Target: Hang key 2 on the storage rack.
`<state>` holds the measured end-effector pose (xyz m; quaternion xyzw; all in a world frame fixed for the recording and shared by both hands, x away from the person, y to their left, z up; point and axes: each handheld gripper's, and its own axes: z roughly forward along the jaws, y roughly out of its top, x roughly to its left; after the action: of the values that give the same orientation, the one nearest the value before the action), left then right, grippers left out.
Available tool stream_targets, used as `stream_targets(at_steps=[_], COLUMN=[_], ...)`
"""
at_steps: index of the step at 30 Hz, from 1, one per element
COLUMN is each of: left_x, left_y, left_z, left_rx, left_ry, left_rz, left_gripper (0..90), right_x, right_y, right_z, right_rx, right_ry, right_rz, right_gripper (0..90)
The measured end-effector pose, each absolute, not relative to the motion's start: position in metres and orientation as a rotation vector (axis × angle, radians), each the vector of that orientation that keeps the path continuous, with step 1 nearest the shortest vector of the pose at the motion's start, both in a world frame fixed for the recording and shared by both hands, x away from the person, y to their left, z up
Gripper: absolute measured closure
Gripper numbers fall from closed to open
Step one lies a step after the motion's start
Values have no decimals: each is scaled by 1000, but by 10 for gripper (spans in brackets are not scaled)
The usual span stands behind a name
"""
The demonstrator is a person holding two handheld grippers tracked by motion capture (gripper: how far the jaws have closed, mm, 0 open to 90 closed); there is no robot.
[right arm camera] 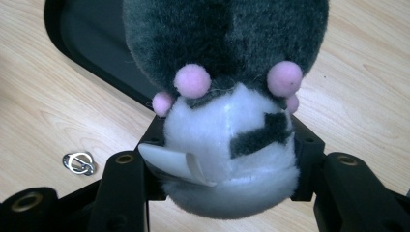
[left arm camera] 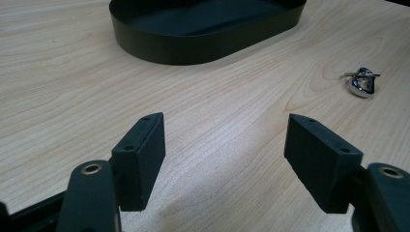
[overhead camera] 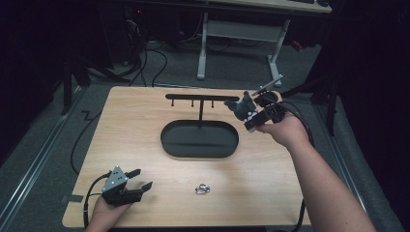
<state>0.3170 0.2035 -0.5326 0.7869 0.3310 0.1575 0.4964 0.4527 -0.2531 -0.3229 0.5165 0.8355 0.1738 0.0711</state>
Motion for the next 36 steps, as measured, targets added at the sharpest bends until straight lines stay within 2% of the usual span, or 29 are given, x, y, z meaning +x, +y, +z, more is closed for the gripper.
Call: stream_targets(at_steps=[12, 23, 36], left_x=[317, 317, 318], left_y=[203, 203, 203], left_z=[-533, -533, -533], left_rx=[1911, 1911, 1916], left_ry=[803, 804, 798], left_rz=[383, 381, 369], left_gripper=[317, 317, 317], right_x=[447, 456, 469], right_y=[-270, -251, -240], right_z=[-355, -396, -424], right_rx=[1606, 1584, 1611], right_ry=[2491, 2492, 2435], right_rz=[494, 489, 515], right_gripper=[487, 479, 445])
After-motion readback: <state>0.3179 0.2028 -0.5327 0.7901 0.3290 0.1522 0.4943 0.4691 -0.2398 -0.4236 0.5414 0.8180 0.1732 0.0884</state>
